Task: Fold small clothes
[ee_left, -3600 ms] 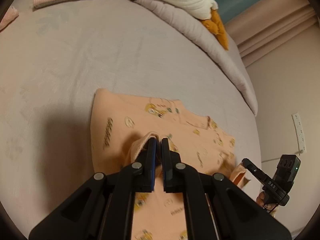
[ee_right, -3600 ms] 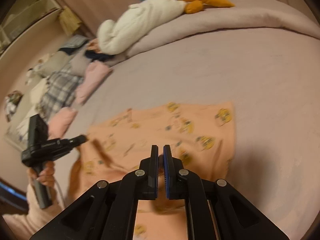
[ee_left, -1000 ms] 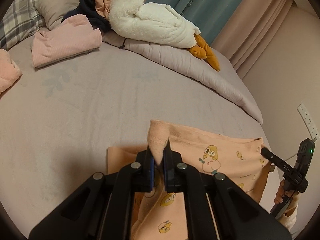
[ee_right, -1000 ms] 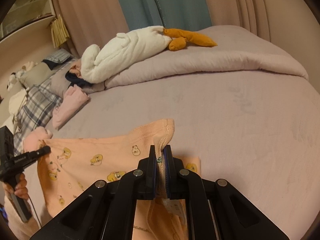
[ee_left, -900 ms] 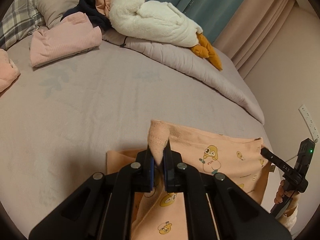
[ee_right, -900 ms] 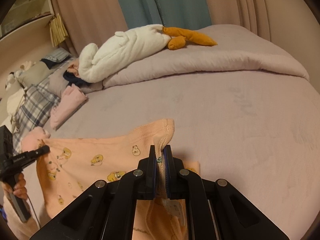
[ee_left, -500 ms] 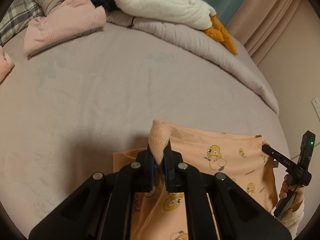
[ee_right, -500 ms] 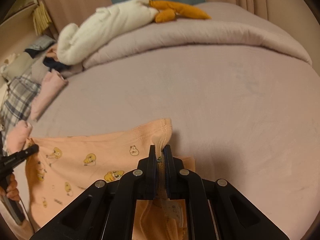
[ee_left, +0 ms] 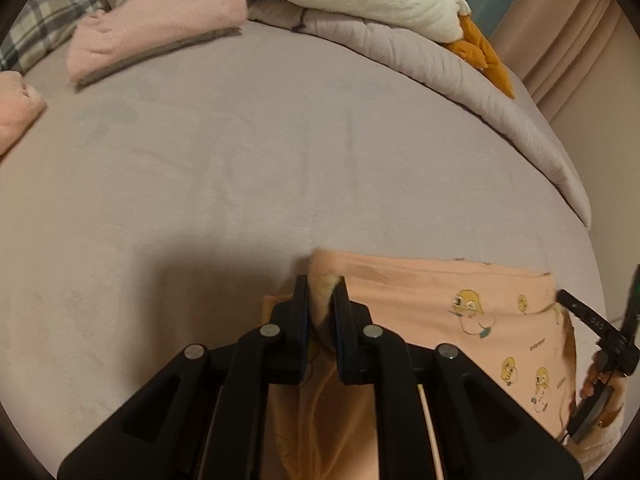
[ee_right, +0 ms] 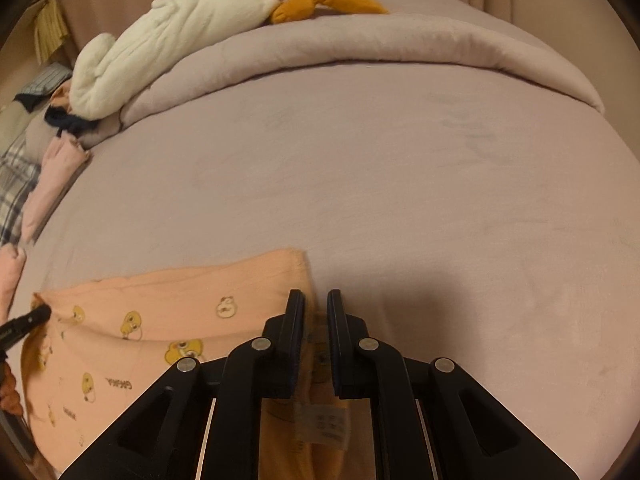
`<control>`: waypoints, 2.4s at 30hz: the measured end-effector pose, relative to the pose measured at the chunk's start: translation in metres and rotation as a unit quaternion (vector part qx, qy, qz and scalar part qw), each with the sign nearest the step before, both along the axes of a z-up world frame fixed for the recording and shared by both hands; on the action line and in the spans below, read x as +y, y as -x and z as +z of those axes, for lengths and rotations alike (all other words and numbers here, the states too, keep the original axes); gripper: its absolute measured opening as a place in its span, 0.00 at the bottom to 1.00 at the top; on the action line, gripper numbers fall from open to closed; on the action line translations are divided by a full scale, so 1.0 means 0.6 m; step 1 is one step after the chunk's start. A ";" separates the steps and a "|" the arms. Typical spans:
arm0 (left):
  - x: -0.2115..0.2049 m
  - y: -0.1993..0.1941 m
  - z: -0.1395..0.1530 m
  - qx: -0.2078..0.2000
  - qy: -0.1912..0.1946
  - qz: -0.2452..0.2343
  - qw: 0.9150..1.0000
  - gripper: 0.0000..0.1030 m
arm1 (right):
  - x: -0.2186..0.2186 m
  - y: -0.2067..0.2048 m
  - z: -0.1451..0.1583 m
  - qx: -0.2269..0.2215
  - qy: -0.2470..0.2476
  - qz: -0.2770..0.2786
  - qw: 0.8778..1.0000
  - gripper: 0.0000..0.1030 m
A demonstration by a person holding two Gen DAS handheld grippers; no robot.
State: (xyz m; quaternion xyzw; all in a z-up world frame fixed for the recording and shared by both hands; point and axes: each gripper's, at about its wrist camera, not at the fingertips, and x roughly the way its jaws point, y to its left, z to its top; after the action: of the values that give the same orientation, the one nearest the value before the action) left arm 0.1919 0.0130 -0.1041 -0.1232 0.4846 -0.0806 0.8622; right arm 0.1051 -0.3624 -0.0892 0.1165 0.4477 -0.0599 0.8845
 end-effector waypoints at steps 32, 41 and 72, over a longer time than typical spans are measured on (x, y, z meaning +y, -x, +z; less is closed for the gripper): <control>-0.029 0.220 -0.020 0.061 0.083 -0.083 0.991 0.50 | 0.006 0.247 -0.005 0.007 -0.119 -0.019 0.993 0.65; -0.021 0.218 -0.035 0.077 0.138 -0.069 0.985 0.22 | 0.023 0.215 -0.009 -0.013 -0.151 -0.005 0.988 0.65; -0.035 0.387 0.024 0.080 0.091 -0.091 0.988 0.07 | 0.010 0.329 0.027 -0.043 -0.139 -0.002 0.989 0.16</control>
State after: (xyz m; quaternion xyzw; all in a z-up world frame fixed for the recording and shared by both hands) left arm -0.0406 -0.0079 -0.0896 -0.1626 0.5516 -0.1924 0.7952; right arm -0.0922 -0.3565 -0.0728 0.2419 0.4134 0.0060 0.8778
